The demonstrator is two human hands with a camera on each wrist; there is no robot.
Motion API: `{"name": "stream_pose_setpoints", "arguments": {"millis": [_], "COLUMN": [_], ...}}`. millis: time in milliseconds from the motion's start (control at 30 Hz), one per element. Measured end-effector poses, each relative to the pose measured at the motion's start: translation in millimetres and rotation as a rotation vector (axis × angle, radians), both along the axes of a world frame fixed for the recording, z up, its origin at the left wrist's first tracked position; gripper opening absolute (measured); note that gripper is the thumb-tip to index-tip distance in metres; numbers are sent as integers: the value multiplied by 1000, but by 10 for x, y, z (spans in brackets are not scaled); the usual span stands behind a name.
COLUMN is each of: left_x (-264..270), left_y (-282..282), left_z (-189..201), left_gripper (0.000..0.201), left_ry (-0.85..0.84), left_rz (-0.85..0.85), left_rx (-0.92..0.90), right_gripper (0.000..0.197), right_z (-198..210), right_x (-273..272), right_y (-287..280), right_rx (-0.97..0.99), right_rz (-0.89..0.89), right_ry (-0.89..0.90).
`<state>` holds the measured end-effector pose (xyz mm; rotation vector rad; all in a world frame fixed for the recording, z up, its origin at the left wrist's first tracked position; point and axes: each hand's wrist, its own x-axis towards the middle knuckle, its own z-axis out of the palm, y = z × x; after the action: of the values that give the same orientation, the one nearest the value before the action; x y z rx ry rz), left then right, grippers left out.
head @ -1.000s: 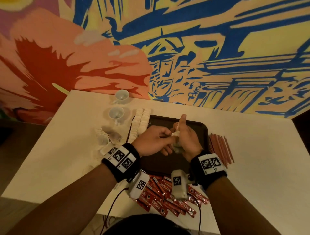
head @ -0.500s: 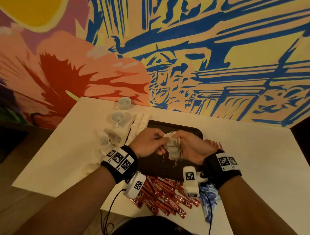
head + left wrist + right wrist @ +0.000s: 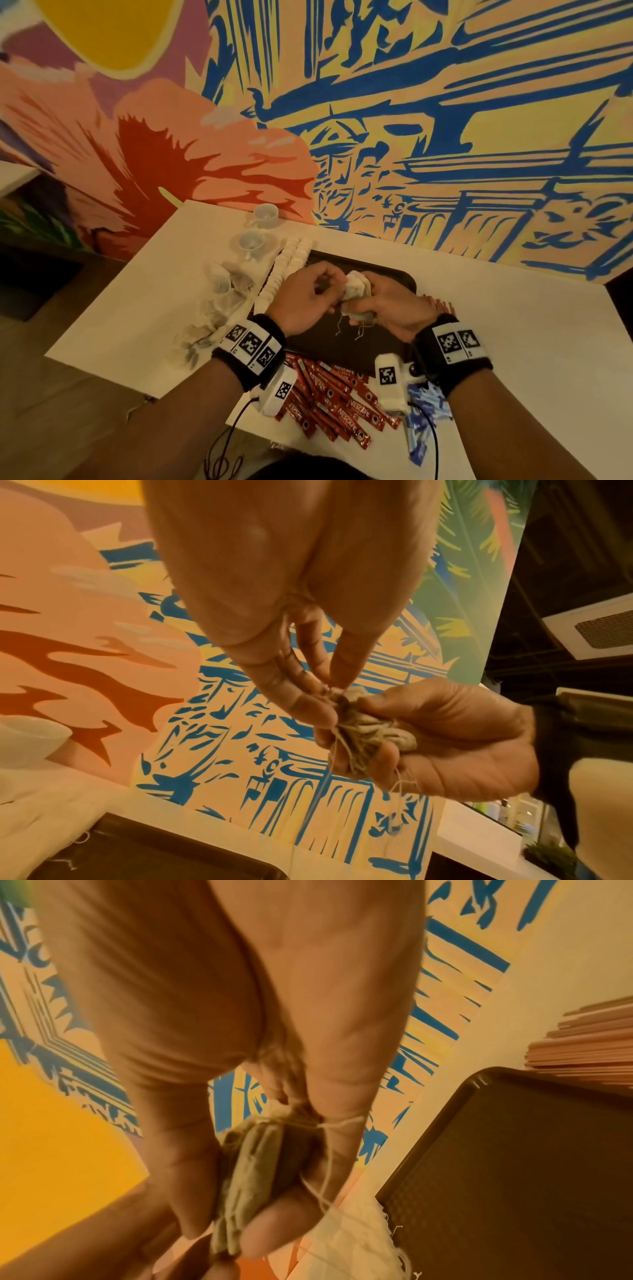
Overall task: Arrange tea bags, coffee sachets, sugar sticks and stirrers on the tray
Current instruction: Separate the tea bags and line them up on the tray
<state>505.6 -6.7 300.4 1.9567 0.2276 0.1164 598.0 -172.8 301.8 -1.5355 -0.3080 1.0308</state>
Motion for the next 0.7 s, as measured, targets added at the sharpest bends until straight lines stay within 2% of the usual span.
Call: {"name": "stream_pose_setpoints", "arguments": {"millis": [233, 300, 500, 700], "left_x": [-77, -80, -62, -18], "left_y": [64, 97, 172, 283], "left_z": [29, 46, 139, 233], "left_gripper": [35, 35, 17, 35], "left_ry": [27, 13, -40, -16], "left_rz": [-32, -25, 5, -98], "left_rx": [-43, -10, 30, 63], "right_gripper": [56, 55, 38, 52], "right_z": [28, 50, 139, 183], "right_x": [29, 25, 36, 89], "right_y": [6, 31, 116, 246], "right_rx": [41, 61, 126, 141], "right_rz": [21, 46, 121, 139], "right_ry": [-98, -101, -54, 4]}}
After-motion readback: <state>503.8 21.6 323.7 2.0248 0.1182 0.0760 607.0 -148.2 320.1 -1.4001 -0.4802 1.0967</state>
